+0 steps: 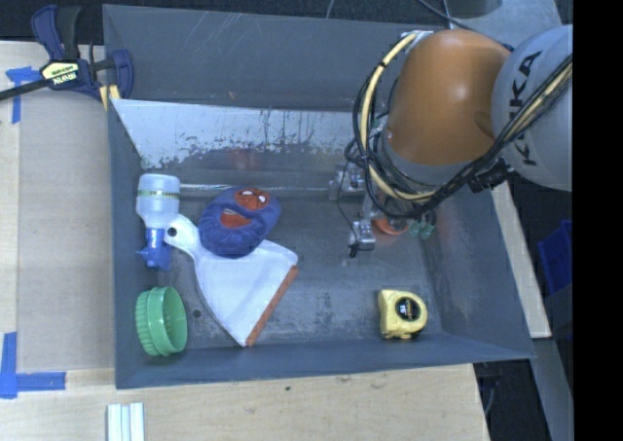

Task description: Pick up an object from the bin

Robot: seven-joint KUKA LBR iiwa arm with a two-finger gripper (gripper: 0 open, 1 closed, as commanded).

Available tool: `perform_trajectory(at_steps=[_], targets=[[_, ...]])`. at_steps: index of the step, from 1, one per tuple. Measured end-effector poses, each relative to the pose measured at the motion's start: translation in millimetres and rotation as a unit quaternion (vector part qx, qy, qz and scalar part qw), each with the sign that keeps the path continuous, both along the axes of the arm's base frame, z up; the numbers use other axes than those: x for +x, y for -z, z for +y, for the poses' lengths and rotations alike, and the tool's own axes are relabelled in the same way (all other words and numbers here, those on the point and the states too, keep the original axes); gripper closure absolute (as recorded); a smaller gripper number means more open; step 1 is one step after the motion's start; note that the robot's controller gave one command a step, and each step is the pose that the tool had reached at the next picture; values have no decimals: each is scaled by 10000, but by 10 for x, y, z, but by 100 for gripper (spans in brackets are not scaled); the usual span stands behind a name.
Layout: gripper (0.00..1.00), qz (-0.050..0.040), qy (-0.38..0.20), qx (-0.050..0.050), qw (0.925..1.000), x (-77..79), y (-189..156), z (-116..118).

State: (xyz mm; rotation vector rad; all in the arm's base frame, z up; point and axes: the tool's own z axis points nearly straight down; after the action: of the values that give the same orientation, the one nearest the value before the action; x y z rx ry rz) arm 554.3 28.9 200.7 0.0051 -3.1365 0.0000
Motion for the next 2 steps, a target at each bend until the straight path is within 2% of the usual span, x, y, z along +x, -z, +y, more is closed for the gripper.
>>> perform_trajectory(at_steps=[1,2], targets=[[0,9,924,-11,9957,46,415,-380],[0,-13,1865,-22,9824,337,861,-883]])
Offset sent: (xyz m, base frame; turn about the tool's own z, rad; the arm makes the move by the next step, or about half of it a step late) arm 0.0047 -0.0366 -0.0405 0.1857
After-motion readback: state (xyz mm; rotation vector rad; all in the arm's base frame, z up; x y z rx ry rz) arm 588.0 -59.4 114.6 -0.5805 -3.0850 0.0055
